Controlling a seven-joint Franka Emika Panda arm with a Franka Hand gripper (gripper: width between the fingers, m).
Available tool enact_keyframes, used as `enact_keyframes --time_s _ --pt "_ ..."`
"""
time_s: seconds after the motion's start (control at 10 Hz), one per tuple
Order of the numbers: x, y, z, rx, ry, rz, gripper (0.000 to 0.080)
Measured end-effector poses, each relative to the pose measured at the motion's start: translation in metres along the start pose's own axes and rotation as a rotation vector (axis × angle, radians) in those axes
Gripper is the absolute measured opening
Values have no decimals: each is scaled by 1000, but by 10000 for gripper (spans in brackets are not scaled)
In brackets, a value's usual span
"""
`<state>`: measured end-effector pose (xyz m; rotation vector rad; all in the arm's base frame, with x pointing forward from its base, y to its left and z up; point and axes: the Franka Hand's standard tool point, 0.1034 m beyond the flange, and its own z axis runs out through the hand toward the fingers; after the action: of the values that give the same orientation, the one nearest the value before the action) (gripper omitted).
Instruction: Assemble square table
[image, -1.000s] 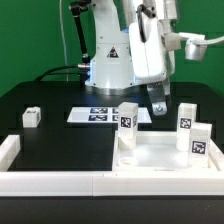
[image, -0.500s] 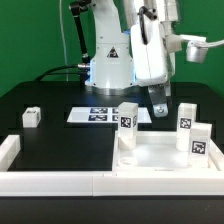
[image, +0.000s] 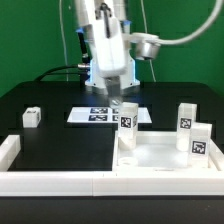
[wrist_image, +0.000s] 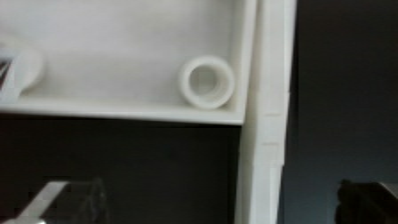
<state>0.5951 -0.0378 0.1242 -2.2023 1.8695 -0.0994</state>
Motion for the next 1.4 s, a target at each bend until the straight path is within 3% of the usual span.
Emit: enact_keyframes --time_s 0.1,0.6,0.9,1.1,1.2,1.4 --pt "11 -1 -4 6 7 -103 649" --pt "12 2 -1 -1 10 -414 649" --pt "36 46 10 -56 -15 -731 649" --pt "63 81 15 -89 -38 -913 649" --pt "77 92 19 -100 9 -1002 649" --pt "79 94 21 -113 29 -1160 649"
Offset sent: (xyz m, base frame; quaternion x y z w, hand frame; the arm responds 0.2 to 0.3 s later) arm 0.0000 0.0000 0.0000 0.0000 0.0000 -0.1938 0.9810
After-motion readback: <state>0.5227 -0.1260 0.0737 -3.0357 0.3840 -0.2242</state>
